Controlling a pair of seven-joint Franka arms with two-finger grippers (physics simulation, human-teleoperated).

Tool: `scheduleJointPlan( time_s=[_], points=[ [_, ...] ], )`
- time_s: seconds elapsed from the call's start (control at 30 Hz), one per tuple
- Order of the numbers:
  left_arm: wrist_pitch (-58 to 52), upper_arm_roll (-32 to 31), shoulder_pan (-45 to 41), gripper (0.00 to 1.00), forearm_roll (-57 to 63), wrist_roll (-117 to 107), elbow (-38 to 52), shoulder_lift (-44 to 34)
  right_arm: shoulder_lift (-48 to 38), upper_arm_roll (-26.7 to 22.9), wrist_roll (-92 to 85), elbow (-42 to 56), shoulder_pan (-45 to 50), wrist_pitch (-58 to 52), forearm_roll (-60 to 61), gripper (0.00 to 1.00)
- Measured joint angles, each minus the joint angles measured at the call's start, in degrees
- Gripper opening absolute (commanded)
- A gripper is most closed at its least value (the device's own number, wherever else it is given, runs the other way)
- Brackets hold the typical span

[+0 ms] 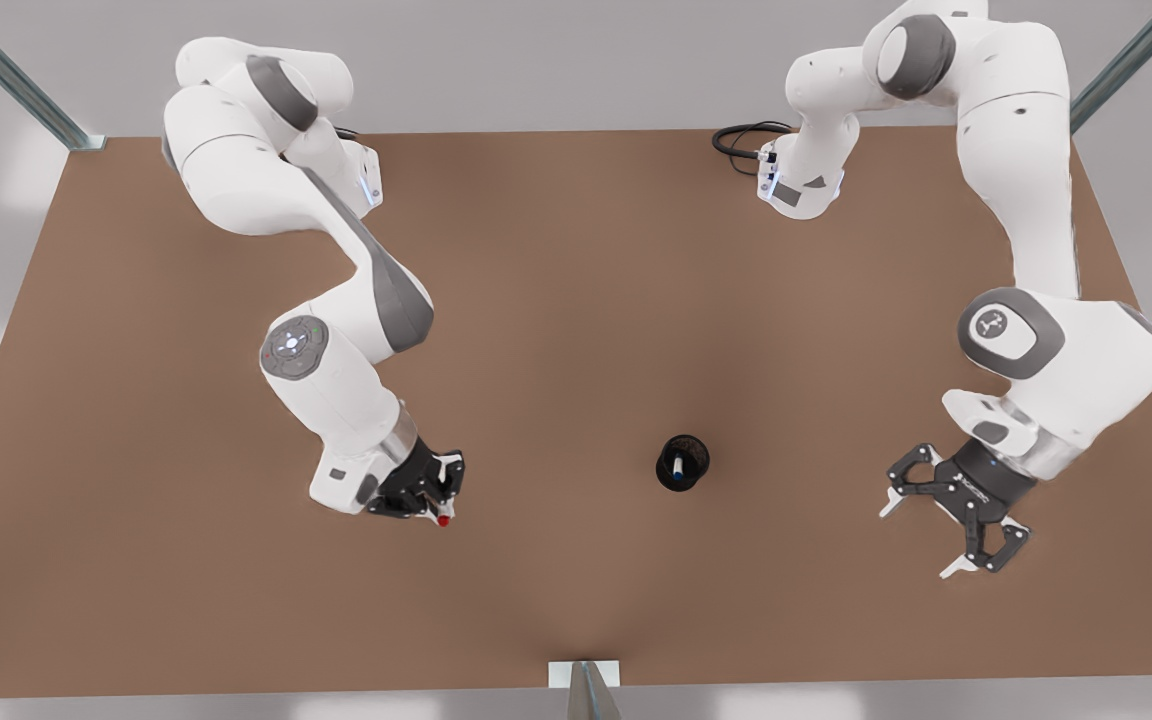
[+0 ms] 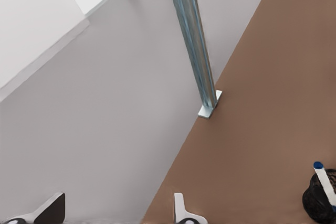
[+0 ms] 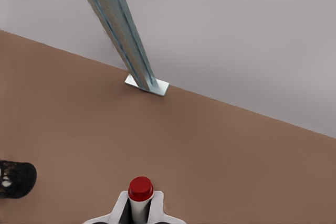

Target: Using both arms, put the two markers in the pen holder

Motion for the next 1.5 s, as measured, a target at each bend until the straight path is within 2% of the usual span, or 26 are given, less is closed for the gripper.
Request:
scheduleJointPlan(
  time_s=[0.1, 0.17, 0.23, 0.37, 0.47, 0.53, 0.77, 1.2, 1.23, 1.27, 1.3, 1.43, 1.5],
  points=[
    [-19.38, 0.06, -1.41, 1.0, 12.6, -10.94, 1.13, -5.5, 2.73, 1.71, 0.68, 0.36, 3.59, 11.31, -2.33, 0.21],
    [-28.28, 1.2, -2.75, 1.0, 17.75, -17.98, 0.21, -10.98, 4.38, 2.97, 1.39, 0.8, 5.93, 18.28, -4.2, 0.21],
    [-34.54, 8.3, -8.19, 1.0, 20.16, -24.27, -3.76, -17.11, 5.65, 3.62, 2.15, 1.31, 8.82, 24.27, -5.89, 0.21],
    [-42.2, 10.79, -9.52, 1.0, 22.26, -34.96, -4.34, -16.75, 12.82, 3.89, 3.74, 10.77, 16.36, 32.72, -8.32, 0.21],
    [-45.38, 11.0, -10.05, 1.0, 22.81, -41.59, -4.37, -15.57, 19.35, 2.51, 4.85, 20.83, 22.51, 36.14, -9.74, 0.21],
    [-46.75, 11.03, -10.32, 1.0, 23.02, -45.42, -4.39, -14.49, 22.08, 2.1, 5.55, 23.78, 24.26, 37.71, -10.37, 0.21],
    [-49.13, 11.05, -10.24, 1.0, 23.26, -55.91, -4.38, -12.75, 30.99, -2.06, 7.63, 25.49, 27.07, 43.76, -11.88, 0.21],
    [-50.13, 11.13, -9.82, 1.0, 22.95, -67.28, -4.4, -12.31, 35.84, -3.97, 10.11, 26.38, 29.3, 48.14, -13.61, 0.23],
    [-50.14, 11.1, -9.78, 1.0, 22.93, -67.84, -4.4, -12.25, 36.3, -4.1, 10.23, 26.39, 29.5, 48.32, -13.88, 0.39],
    [-50.15, 11.07, -9.73, 1.0, 22.96, -68.37, -4.4, -12.26, 36.67, -4.18, 10.34, 26.39, 29.65, 48.43, -14.06, 0.86],
    [-50.14, 11.1, -9.69, 1.0, 23.04, -68.84, -4.36, -12.34, 36.87, -4.17, 10.44, 26.39, 29.75, 48.53, -14.2, 0.98],
    [-49.29, 12.0, -9.53, 1.0, 23.47, -69.96, -3.94, -13.18, 36.11, -4.16, 10.81, 26.36, 29.85, 48.43, -14.49, 1.0],
    [-48.98, 12.41, -9.39, 1.0, 23.54, -70.44, -3.82, -13.29, 27.12, -4.4, 11.06, 23.27, 27.69, 44.99, -13.73, 1.0]
  ],
)
